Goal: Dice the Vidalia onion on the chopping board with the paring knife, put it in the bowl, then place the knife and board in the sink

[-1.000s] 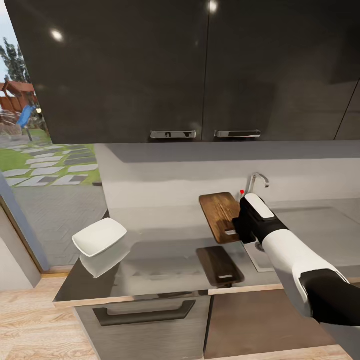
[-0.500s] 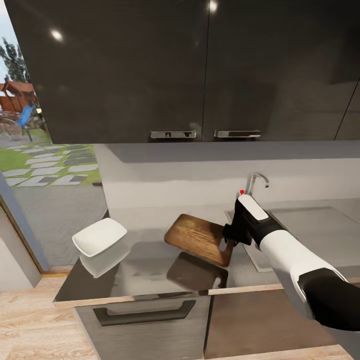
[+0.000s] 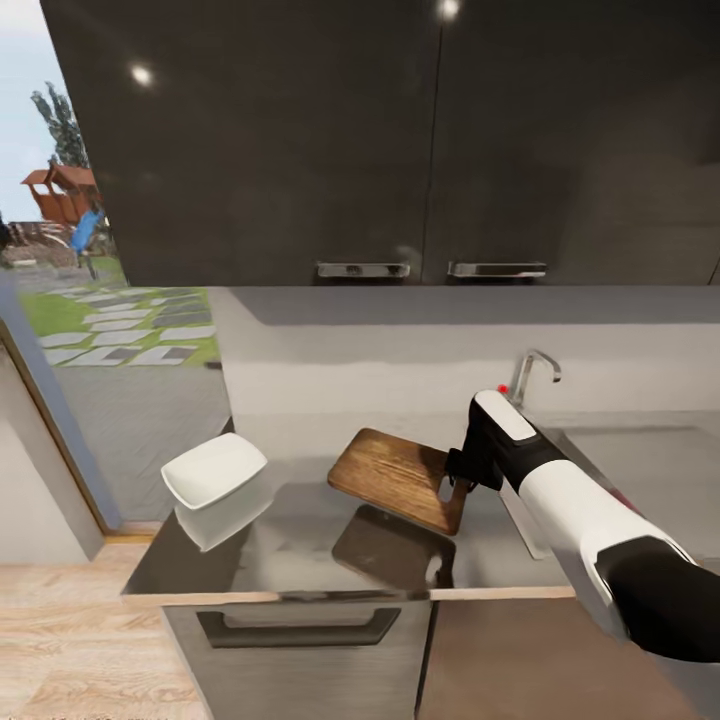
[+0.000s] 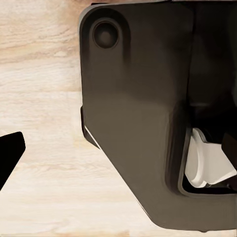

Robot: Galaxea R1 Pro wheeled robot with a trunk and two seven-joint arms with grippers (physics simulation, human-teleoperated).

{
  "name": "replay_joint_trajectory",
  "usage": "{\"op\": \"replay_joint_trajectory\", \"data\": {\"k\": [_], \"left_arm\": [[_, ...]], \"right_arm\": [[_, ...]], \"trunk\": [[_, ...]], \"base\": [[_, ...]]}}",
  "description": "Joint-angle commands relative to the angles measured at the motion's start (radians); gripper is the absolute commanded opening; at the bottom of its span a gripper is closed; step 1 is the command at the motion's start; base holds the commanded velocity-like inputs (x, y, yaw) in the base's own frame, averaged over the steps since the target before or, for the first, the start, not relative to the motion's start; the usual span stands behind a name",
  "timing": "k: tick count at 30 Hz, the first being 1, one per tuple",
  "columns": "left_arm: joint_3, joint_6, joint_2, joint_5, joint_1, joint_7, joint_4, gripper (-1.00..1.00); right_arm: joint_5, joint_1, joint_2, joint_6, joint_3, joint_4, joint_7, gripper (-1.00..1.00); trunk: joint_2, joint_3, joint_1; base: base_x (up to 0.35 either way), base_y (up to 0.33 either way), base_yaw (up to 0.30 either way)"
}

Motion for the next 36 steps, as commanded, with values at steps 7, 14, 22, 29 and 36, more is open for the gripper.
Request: {"op": "replay_joint_trajectory", "data": {"k": [7, 14, 22, 29, 36], "left_arm": [[0.0, -0.002, 0.0, 0.001, -0.001, 0.001, -0.001, 1.0], [0.0, -0.002, 0.0, 0.001, 0.0, 0.0, -0.001, 1.0], [0.0, -0.002, 0.001, 0.001, 0.0, 0.002, -0.001, 1.0], [0.0, -0.002, 0.0, 0.001, -0.001, 0.002, -0.001, 1.0], [0.0, -0.002, 0.0, 0.001, -0.001, 0.002, -0.001, 1.0]], "right_arm": [[-0.01, 0.0, 0.019, 0.009, 0.031, -0.002, -0.008, -1.0], [-0.011, 0.0, 0.028, 0.006, 0.133, -0.001, -0.007, -1.0], [-0.011, 0.0, 0.029, 0.009, 0.15, 0.0, -0.007, -1.0], [-0.02, 0.0, 0.045, 0.106, 0.175, -0.001, 0.011, -1.0], [-0.024, 0.0, 0.047, 0.139, 0.179, 0.0, 0.104, -1.0]], "trunk": [[-0.002, -0.002, 0.001], [-0.002, -0.002, 0.001], [-0.002, -0.002, 0.001], [-0.002, -0.002, 0.001], [-0.002, -0.002, 0.001]], "base": [[0.154, -0.216, 0.105], [0.026, -0.037, 0.009], [0.127, -0.185, 0.0], [0.174, -0.266, 0.0], [0.064, -0.09, 0.0]]}}
